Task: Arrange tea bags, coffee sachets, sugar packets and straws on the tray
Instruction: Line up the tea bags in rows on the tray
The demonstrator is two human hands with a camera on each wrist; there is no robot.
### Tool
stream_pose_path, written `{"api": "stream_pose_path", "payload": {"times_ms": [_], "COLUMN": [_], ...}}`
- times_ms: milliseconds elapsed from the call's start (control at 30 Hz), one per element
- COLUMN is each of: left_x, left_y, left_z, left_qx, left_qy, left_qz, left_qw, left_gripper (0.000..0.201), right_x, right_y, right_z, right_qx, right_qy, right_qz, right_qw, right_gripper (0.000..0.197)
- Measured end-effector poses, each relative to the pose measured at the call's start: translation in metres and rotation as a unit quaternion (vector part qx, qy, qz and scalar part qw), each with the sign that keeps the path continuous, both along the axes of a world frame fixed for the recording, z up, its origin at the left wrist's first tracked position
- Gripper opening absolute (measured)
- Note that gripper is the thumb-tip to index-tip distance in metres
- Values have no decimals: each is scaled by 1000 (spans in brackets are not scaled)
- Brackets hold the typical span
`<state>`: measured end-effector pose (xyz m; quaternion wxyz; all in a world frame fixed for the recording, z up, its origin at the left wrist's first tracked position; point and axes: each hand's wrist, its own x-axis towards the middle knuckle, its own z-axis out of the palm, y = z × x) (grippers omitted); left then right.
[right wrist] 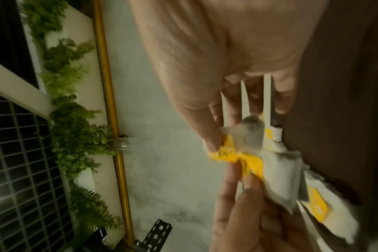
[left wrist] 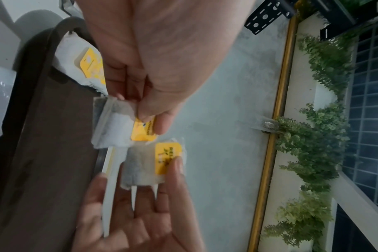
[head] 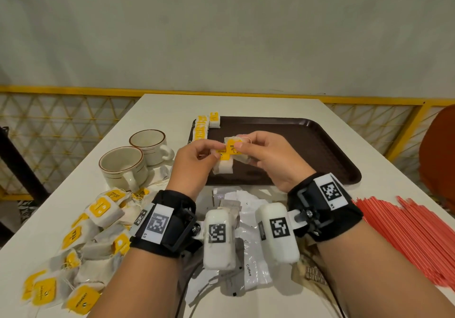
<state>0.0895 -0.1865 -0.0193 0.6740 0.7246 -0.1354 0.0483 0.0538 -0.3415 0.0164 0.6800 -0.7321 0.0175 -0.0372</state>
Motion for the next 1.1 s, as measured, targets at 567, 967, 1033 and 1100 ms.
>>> {"api": "stream_pose_path", "payload": {"times_ms": [567, 967, 1033, 1100], "left_x": [-1, 14, 14, 13], "left_y": [9, 30, 29, 28], "left_z": [11, 5, 6, 8], "left_qx": [-95, -68, -66, -66], "left_qy": [40, 64, 63, 63], "left_qz": [-75, -18, -18, -15], "left_qw": [992, 995, 996, 996], "left_gripper": [11, 19, 18, 16], "right_x": [-4, -31, -28, -23], "right_y": [5, 11, 11, 7], "right_z": [-1, -1, -5, -3], "right_qx": [-30, -522, -524, -488], "right_qy": [11, 29, 8, 9], "right_qz": [5, 255, 242, 220], "right_qw": [999, 813, 817, 844], "right_gripper": [15, 30, 17, 7]}}
